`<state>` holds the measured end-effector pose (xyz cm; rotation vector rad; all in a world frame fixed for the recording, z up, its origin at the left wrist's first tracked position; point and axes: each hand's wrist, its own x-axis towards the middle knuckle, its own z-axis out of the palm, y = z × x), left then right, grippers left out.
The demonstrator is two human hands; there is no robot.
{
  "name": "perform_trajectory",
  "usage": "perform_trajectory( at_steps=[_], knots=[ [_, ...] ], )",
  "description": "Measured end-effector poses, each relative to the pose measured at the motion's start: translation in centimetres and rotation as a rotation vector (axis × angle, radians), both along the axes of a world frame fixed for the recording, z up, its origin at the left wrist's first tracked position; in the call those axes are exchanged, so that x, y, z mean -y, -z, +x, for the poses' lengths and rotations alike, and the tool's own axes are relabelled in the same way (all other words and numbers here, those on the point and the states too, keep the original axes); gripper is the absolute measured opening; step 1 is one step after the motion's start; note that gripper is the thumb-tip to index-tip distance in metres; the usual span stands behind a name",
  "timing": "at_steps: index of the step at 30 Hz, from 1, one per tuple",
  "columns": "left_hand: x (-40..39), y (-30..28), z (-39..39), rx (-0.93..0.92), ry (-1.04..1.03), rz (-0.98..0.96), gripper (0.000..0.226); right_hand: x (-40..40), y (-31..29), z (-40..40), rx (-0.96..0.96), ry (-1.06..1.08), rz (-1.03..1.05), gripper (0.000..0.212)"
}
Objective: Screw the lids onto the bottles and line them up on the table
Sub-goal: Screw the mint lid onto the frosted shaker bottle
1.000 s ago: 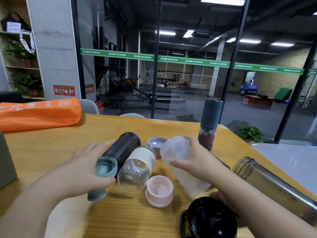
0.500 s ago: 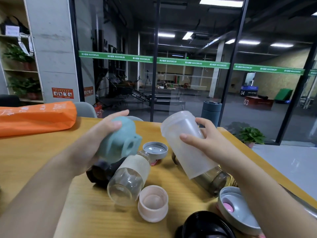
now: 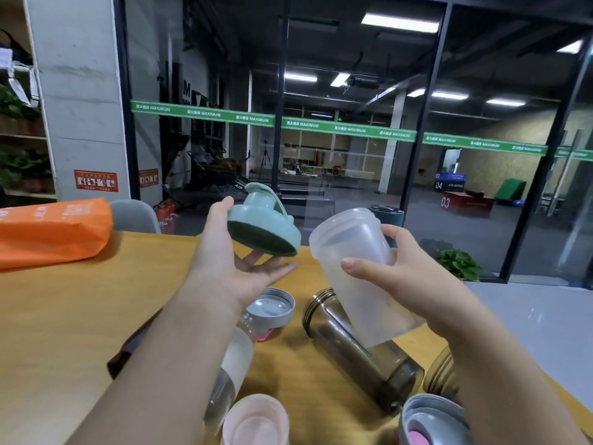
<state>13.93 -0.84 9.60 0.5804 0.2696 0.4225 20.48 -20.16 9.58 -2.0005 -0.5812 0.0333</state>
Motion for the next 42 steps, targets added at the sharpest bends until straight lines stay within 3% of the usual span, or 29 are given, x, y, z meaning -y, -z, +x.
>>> perform_trajectory(
  at_steps=[8, 15, 20, 24, 29, 36, 42],
  knots=[
    [1.3, -0.2, 2.1, 0.041, -0.101, -0.079, 0.036, -0.3, -0.8, 0.2, -0.006, -0.012, 0.000, 0.099],
    [2.3, -0.4, 2.6, 0.085, -0.128, 0.003, 0.048, -0.1, -1.4, 0.4, 0.034, -0.008, -0.031, 0.108],
    [2.4, -0.5, 3.3, 0.055, -0.113, 0.072, 0.037, 0.1, -1.9, 0.6, 0.013, -0.008, -0.081, 0.083],
    [1.9, 0.6, 4.3, -0.027, -0.060, 0.207, 0.058, -0.2, -1.9, 0.4, 0.065, 0.000, -0.131, 0.074],
    [1.8, 1.0, 4.1, -0.127, -0.044, 0.470, 0.051, 0.0, -1.7, 0.1, 0.141, 0.035, -0.186, 0.077],
    [1.1, 1.1, 3.6, -0.069, -0.046, 0.568, 0.073, -1.5, -1.3, -1.0, 0.246, 0.060, -0.247, 0.087],
    [1.2, 1.2, 3.5, -0.016, 0.052, 0.641, 0.057, -2.5, -1.0, -1.5, 0.300, 0.058, -0.263, 0.087]
  ],
)
